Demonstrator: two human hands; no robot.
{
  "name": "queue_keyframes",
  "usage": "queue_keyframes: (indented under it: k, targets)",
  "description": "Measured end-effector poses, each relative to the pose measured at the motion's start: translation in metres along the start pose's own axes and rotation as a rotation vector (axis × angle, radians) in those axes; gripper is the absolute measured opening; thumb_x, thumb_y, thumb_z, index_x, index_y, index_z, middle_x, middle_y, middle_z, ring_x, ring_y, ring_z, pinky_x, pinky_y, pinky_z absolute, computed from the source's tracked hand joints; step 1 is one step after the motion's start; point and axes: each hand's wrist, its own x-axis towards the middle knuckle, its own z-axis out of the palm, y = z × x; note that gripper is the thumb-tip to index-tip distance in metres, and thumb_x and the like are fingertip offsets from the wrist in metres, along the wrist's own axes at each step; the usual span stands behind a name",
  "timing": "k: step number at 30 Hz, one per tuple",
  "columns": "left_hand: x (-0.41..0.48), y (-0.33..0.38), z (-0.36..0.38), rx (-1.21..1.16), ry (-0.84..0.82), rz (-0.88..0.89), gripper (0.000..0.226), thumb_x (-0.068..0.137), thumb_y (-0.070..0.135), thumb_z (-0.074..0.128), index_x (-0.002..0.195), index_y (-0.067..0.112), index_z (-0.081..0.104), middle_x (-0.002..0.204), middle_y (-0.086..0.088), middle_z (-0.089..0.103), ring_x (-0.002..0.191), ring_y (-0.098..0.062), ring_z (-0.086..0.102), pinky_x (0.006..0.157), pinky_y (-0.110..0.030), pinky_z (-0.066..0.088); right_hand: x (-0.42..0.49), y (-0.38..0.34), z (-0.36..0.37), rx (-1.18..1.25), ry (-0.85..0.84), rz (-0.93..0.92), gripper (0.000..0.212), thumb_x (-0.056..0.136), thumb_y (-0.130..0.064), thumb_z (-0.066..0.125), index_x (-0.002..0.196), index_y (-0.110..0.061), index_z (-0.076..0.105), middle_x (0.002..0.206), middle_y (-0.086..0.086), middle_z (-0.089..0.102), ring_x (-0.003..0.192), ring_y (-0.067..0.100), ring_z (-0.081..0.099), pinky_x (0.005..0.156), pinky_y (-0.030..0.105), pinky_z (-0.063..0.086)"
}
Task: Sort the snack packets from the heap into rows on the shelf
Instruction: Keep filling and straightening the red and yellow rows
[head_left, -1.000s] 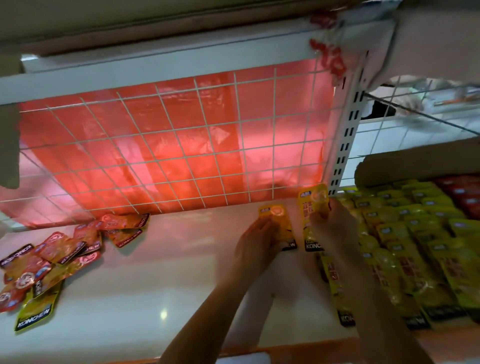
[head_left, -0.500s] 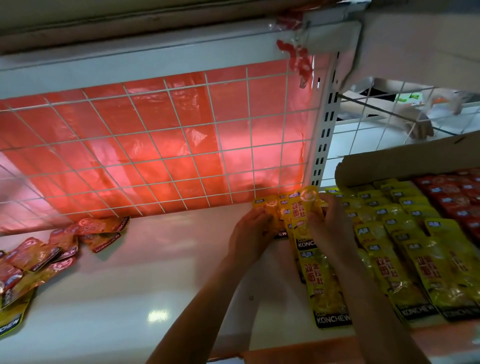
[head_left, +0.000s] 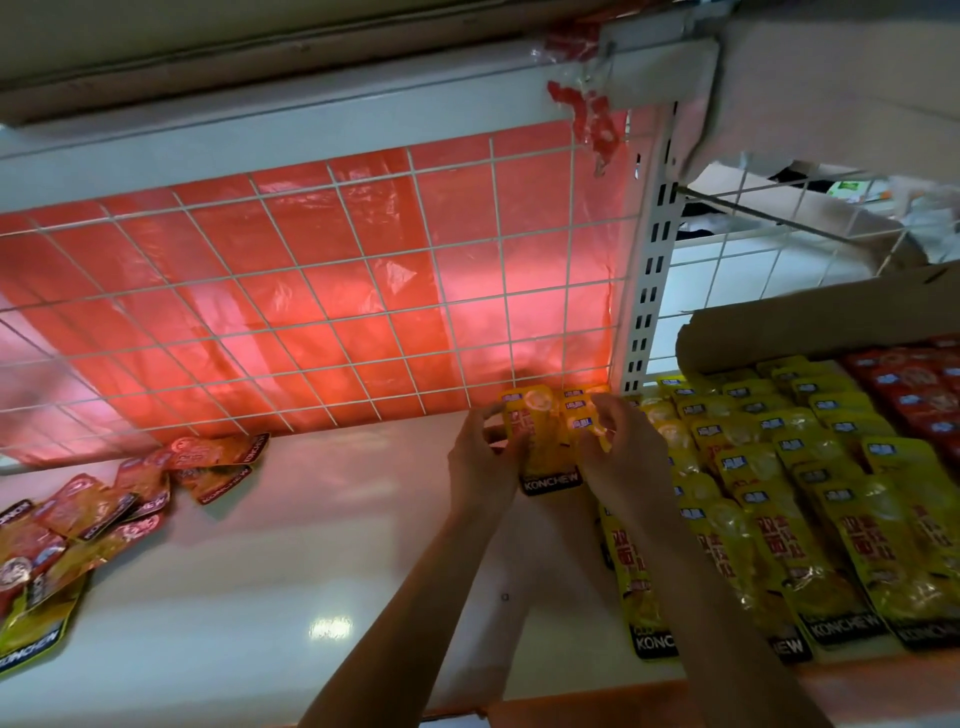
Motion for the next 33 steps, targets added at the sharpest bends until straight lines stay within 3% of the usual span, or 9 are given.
queue_keyframes:
  k: [9,15,18,33]
  targets:
    - [-0.001,-0.006,0.009,0.185,-0.098,-0.041,0.039,0.083,0.024,0.073,0.12,0.026,0.058,0.089,0.009,0.068,0.066,0.007,0.06,0.055,-0.006,0.045,-0.002,0.007,-0.004,-0.043,-0.048,0.03,0.039,0.091,-0.01,0.056,0.13,-0.006,0.055,0.13,0.009,0.059,0.122,0.021,0.052,0.098,0.028,0.038]
    - [0.002,-0.006,0.008,0.523,-0.073,0.046,0.03,0.083,0.04,0.07,0.109,0.025,0.065,0.1,0.003,0.07,0.085,-0.012,0.065,0.077,-0.028,0.051,-0.004,0.009,-0.002,-0.087,-0.049,0.024,0.04,0.092,-0.014,0.056,0.131,-0.009,0.054,0.13,0.007,0.059,0.121,0.021,0.053,0.097,0.027,0.038]
    - [0.003,-0.008,0.008,0.548,-0.076,0.038,0.031,0.083,0.043,0.069,0.109,0.026,0.066,0.1,0.001,0.071,0.089,-0.015,0.066,0.082,-0.032,0.052,-0.004,0.007,-0.001,-0.084,-0.05,0.009,0.039,0.091,-0.013,0.056,0.13,-0.009,0.055,0.129,0.007,0.059,0.121,0.021,0.053,0.097,0.028,0.038]
    - [0.013,-0.006,0.007,0.593,-0.07,0.049,0.028,0.088,0.046,0.061,0.105,0.025,0.068,0.098,0.001,0.071,0.091,-0.017,0.065,0.079,-0.029,0.046,-0.006,0.001,0.004,-0.096,-0.072,-0.039,0.038,0.092,-0.014,0.056,0.13,-0.009,0.056,0.127,0.007,0.061,0.118,0.02,0.055,0.096,0.027,0.039]
